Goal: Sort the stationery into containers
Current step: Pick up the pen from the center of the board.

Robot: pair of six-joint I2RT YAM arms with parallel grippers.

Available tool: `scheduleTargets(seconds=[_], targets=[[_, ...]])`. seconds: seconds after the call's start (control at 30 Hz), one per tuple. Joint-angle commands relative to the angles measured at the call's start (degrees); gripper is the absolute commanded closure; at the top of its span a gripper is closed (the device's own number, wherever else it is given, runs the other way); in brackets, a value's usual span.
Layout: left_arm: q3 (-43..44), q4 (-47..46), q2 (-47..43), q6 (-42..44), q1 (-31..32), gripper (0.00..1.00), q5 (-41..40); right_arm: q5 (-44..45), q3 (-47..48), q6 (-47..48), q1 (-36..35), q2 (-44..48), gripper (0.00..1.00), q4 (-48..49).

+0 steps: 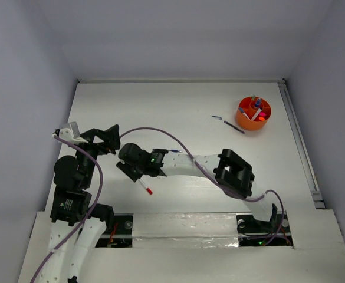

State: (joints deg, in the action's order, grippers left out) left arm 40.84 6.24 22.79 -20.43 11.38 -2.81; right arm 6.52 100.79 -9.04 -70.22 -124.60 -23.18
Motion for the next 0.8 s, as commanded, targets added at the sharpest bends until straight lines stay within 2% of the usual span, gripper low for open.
scheduleTargets(seconds=[0.0, 0.23, 0.33, 0.4, 0.77], targets=[[-0.1, -2.5, -0.1, 0.0, -0.4, 0.01, 0.7, 2.6, 2.2, 0.5, 1.0, -1.1, 0.59, 2.2], [-0.2, -2.6, -0.3, 0.0, -0.4, 0.01, 0.9, 5.2, 7.0, 1.5, 1.0, -7.6, 0.58, -0.2], [-0.1, -2.7, -0.3, 0.1, 0.1, 0.01, 0.9, 2.9, 8.5, 1.7, 1.0, -9.4, 0.58, -1.8], [-0.1, -2.6, -0.3, 0.2, 0.1, 0.01, 0.8, 1.0, 7.8, 1.0, 1.0, -9.4, 0.58, -1.8], [-0.1, -2.8, 0.2, 0.2, 0.1, 0.01, 1.0, 2.0, 3.8, -0.3, 1.0, -7.1, 0.58, -4.2]])
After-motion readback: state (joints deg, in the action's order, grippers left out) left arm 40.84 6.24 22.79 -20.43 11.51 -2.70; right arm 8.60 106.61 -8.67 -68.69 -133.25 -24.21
